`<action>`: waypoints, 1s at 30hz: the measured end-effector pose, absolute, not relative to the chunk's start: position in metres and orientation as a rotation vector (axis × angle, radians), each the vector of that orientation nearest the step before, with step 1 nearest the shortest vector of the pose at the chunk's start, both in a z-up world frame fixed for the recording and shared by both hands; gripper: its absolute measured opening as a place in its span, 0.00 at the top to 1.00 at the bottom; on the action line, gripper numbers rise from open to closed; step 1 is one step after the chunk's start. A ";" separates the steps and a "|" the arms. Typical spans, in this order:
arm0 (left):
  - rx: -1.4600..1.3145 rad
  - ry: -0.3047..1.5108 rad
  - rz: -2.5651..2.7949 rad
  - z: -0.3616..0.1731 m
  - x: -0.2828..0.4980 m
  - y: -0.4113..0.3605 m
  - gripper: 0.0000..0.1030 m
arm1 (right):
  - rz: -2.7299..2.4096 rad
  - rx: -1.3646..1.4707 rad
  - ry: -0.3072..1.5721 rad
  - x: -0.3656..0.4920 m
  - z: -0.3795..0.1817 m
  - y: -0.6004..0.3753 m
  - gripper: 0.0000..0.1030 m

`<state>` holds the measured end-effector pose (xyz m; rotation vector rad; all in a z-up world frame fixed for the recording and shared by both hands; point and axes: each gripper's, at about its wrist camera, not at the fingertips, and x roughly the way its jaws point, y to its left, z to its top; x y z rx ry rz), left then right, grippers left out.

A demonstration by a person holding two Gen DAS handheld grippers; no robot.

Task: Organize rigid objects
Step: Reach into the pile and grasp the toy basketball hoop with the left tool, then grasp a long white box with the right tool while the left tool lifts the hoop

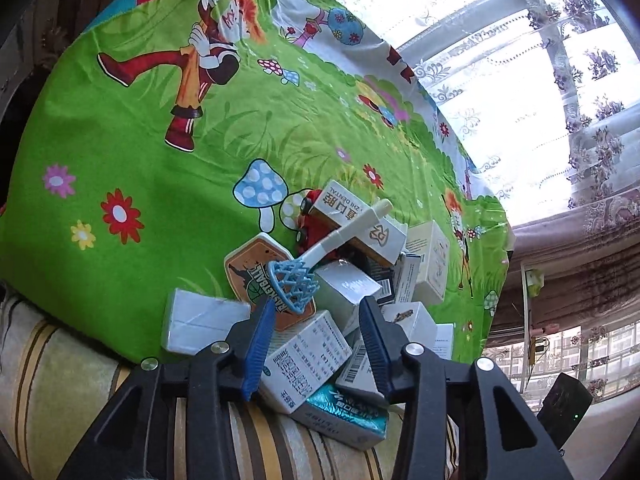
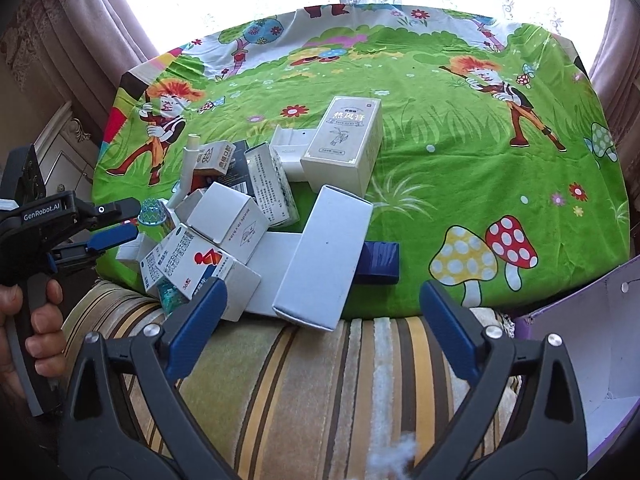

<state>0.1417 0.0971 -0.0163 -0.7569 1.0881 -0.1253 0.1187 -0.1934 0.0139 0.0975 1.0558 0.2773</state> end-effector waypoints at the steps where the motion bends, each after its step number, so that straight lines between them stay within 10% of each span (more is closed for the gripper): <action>1: -0.756 1.096 -0.123 -0.018 0.145 0.097 0.56 | 0.280 0.097 1.066 0.121 0.011 -0.192 0.13; 9: -0.731 1.130 -0.129 -0.030 0.169 0.090 0.83 | 0.326 0.120 1.117 0.125 -0.001 -0.191 0.58; 30: -0.591 1.029 -0.022 -0.003 0.213 0.097 0.84 | 0.357 0.129 1.090 0.119 0.000 -0.193 0.58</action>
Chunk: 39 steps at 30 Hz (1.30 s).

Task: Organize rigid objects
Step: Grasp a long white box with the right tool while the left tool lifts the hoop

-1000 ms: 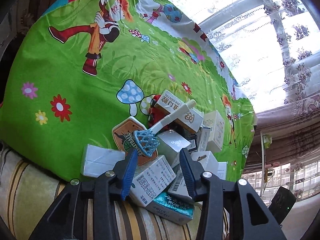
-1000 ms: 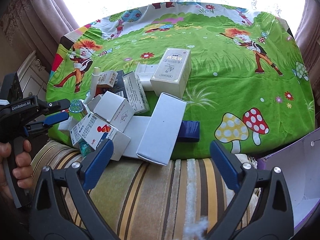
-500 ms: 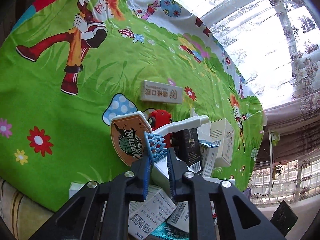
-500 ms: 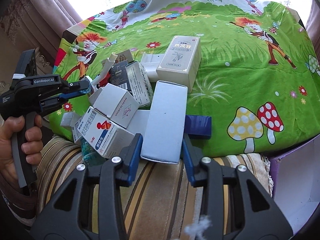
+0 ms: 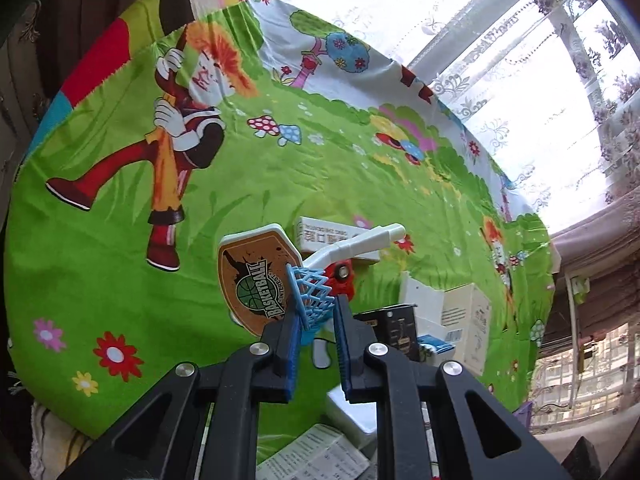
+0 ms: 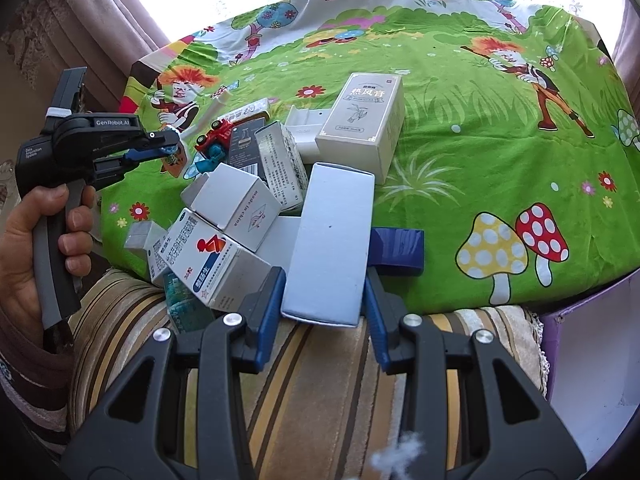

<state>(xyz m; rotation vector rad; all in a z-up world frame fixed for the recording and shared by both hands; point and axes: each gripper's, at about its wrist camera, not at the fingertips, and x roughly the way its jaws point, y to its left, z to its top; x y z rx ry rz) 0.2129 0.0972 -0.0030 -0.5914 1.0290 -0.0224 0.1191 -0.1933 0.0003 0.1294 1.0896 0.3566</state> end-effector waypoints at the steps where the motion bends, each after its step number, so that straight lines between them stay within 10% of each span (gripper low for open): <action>1: -0.589 1.019 -0.015 0.000 0.214 0.095 0.84 | 0.356 0.127 1.086 0.119 0.001 -0.193 0.58; 39: -0.744 0.814 -0.274 0.042 0.171 0.070 0.94 | 0.251 0.249 0.952 0.075 0.035 -0.291 0.61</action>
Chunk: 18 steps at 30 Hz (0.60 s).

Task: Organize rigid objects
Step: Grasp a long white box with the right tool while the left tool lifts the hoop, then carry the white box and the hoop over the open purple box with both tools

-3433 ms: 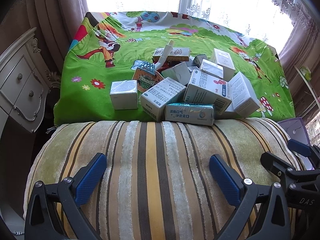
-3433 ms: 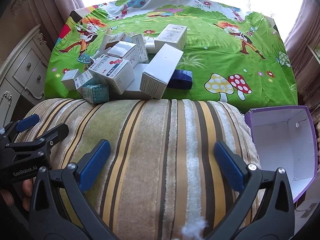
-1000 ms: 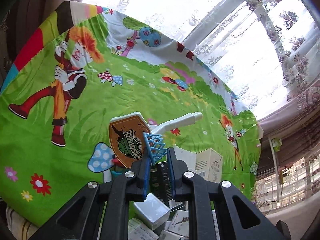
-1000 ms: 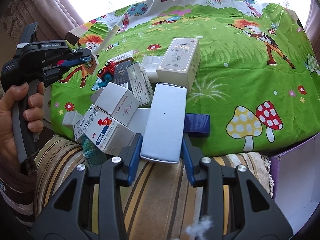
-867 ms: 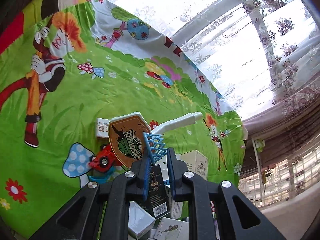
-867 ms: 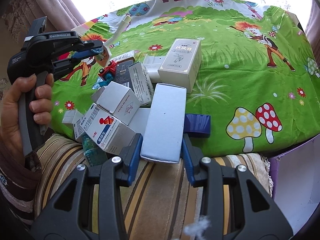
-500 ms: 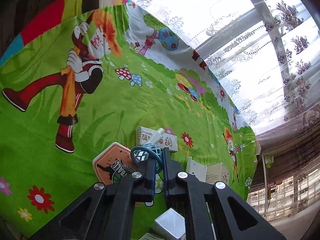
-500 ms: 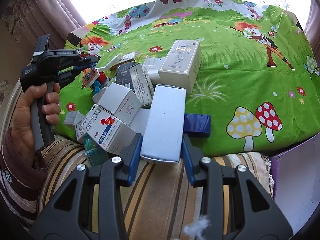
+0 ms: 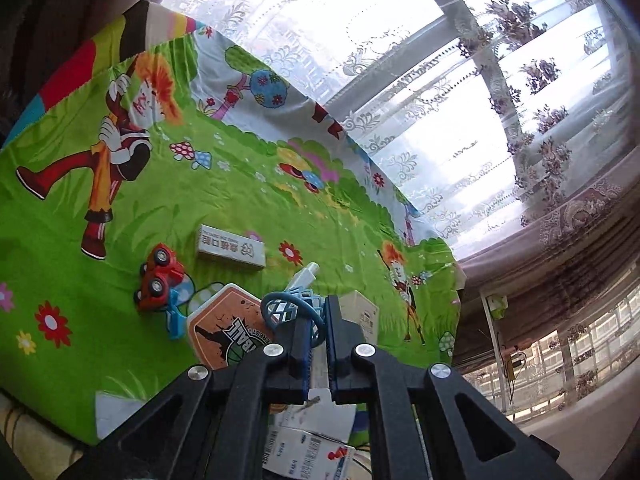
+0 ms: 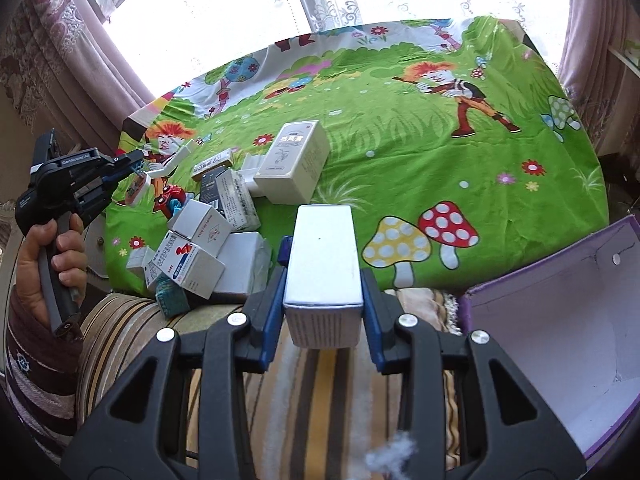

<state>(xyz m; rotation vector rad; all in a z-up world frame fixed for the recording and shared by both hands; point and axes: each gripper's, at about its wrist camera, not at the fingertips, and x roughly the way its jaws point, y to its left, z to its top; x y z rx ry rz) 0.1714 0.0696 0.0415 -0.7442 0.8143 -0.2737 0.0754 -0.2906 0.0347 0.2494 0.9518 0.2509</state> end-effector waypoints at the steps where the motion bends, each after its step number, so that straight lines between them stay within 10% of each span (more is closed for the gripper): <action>1: -0.739 0.817 -0.303 0.046 0.167 0.058 0.94 | 0.242 0.258 0.946 0.072 0.036 -0.298 0.61; 18: -0.579 1.035 -0.737 0.047 0.105 -0.170 0.94 | -0.076 0.361 0.925 0.002 0.021 -0.450 0.61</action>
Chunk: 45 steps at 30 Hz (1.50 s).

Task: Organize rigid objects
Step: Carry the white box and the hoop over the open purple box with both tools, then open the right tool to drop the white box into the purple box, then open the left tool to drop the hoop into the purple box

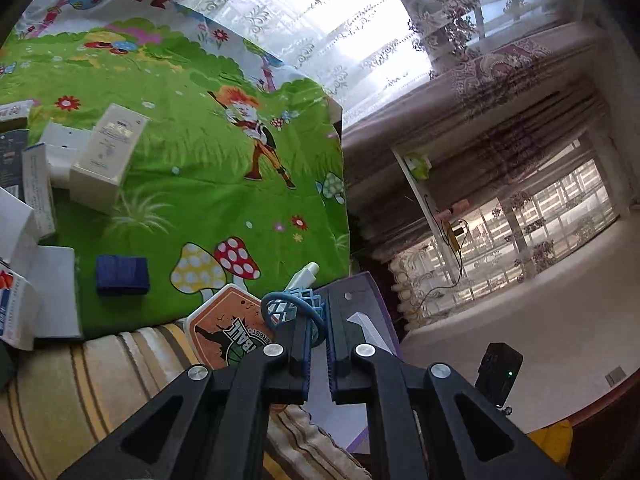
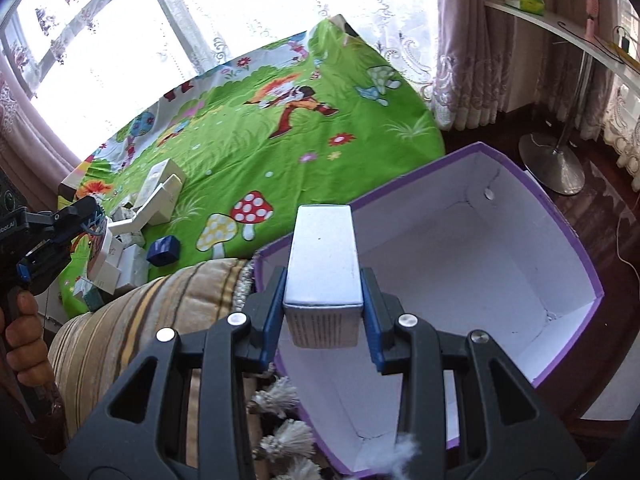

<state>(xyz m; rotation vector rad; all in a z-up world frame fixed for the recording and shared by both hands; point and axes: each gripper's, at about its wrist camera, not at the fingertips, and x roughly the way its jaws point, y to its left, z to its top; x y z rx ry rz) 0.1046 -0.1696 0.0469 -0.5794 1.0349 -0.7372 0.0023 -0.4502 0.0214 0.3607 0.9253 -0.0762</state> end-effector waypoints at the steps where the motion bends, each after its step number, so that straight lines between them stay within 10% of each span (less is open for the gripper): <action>1: -0.565 1.047 -0.754 0.046 0.101 -0.180 0.94 | -0.092 0.364 0.925 -0.002 0.020 -0.457 0.61; 18: -0.343 1.186 -0.973 0.034 0.054 -0.309 0.91 | -0.272 0.436 0.935 -0.029 0.004 -0.523 0.61; 21: -0.321 1.212 -0.988 0.029 0.050 -0.318 0.82 | -0.286 0.448 0.940 -0.030 0.002 -0.528 0.49; 25: -0.326 1.224 -0.978 0.027 0.051 -0.313 0.71 | -0.278 0.462 0.918 -0.032 0.006 -0.528 0.29; 45: -0.470 1.125 -0.841 0.040 0.072 -0.206 0.67 | -0.088 0.428 0.899 -0.010 0.029 -0.477 0.19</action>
